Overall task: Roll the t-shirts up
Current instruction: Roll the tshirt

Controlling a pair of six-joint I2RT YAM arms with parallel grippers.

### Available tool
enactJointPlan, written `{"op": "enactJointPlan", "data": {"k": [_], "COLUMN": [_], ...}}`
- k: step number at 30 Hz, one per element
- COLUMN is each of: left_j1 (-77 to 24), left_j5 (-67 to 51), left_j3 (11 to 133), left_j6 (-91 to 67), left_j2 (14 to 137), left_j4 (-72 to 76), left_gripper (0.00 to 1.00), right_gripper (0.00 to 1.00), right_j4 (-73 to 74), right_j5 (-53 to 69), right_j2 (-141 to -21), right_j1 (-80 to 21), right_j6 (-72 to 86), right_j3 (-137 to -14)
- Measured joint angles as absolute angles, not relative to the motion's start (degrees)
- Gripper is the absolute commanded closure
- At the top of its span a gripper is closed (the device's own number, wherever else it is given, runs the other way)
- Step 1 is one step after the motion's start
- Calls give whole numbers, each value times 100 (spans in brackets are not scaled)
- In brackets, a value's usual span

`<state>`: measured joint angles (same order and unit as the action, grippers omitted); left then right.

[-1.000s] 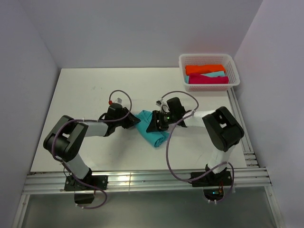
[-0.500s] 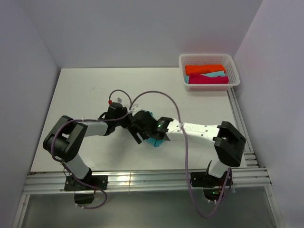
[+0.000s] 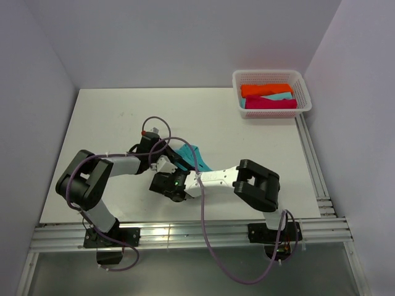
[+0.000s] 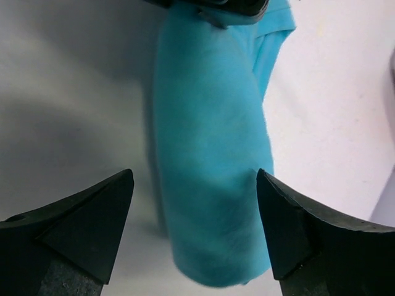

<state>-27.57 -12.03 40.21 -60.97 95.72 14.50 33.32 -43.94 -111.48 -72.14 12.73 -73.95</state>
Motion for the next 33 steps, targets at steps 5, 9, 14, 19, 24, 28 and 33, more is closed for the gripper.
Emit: {"op": "enactJointPlan", "data": {"k": [5,9,14,19,24,28,33], "left_j1": [-2764,-2764,-2768,-2768,-2757,-2724,-2707], "left_j5": [-1299,-1372,-1433,-1433,-1527,-1535,-1520], "left_j3": [4021,4021,3983,3848,3557,3350,3173], "left_j6": [-6121,-6173,-6274,-6313,-6427,-6434,-6405], "left_j2": [9572,9572,9570,9496,9273,9045,8805], "left_j4": [1411,1402,1435,1535,1678,1868,2075], "left_gripper": [80,80,76,58,31,25,25], "right_gripper": [21,50,100,100,100,100,100], "right_j4": [3291,3116,3079,2985,2248,1424,322], "right_j5": [-4925,-5122,-5269,-5026,-3487,-1765,495], "right_j2": [-11434,-11491,-11570,-11450,-10217,-9268,-9013], "right_j1": [-7225,-7225,-7251,-7229,-6707,-5712,-4547], "right_j6": [1275,1299,1341,1470,1719,1988,2285], "right_j3": [-7380,-7185,-7146,-7037,-6066,-5227,-4547]}}
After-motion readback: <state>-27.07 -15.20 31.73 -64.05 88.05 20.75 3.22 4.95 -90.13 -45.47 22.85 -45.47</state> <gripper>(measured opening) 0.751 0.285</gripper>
